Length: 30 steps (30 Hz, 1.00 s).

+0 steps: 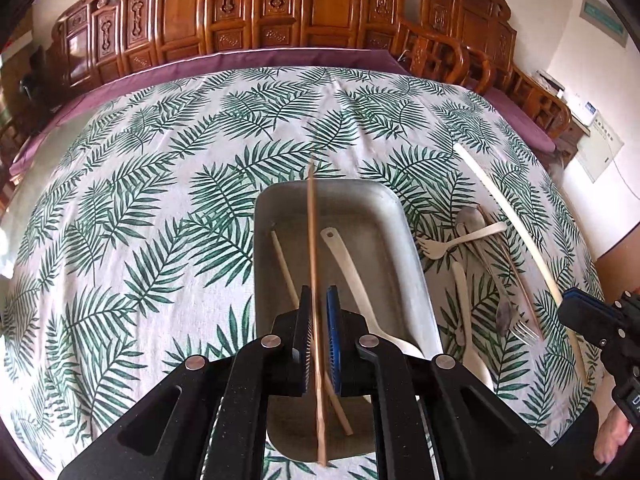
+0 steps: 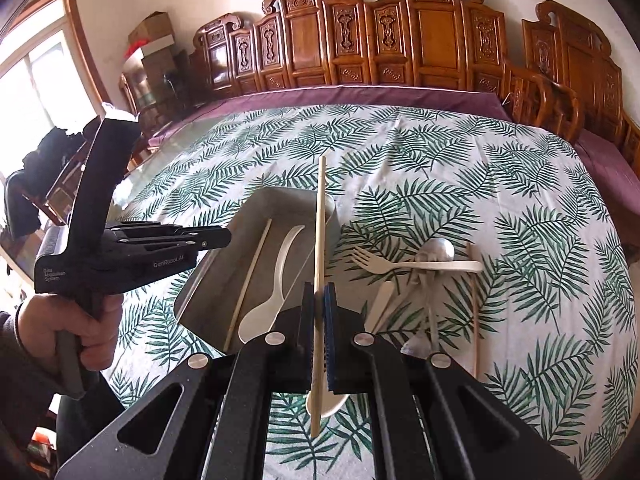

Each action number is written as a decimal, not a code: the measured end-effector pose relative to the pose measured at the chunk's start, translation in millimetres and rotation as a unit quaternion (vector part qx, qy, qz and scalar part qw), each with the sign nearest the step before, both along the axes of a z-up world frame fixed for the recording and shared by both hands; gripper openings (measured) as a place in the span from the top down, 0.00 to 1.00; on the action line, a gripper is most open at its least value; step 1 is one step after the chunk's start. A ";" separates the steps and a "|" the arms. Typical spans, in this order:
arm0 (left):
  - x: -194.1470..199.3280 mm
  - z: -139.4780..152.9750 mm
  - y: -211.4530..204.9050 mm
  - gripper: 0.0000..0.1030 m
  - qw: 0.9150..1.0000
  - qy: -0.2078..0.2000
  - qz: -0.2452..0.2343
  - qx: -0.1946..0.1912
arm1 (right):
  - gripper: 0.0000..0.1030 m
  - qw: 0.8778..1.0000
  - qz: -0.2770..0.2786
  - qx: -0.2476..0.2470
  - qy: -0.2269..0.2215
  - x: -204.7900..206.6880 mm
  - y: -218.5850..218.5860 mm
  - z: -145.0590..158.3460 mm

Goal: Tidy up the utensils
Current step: 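Carry both chopsticks to the tray and open the left gripper inside it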

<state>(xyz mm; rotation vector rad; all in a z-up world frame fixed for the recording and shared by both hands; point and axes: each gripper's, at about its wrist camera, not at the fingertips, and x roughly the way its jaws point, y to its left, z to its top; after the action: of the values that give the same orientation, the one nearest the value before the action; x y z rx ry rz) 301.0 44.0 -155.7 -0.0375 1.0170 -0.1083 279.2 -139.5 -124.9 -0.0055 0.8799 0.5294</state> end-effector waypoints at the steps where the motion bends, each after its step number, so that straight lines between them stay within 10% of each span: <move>1: -0.3 0.7 2.0 0.91 1.000 -0.001 0.000 -0.002 | 0.94 1.000 0.001 -0.001 0.000 0.6 2.3 -0.6; 30: -54.5 23.1 84.4 0.81 0.998 -0.056 0.023 0.015 | 0.94 0.998 -0.003 -0.014 0.054 39.2 106.6 -52.0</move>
<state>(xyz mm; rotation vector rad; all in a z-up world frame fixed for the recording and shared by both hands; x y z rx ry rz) 246.4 128.4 -132.7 -0.0266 0.9055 -0.0530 318.3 -33.0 -176.8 -0.0006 0.9937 0.5157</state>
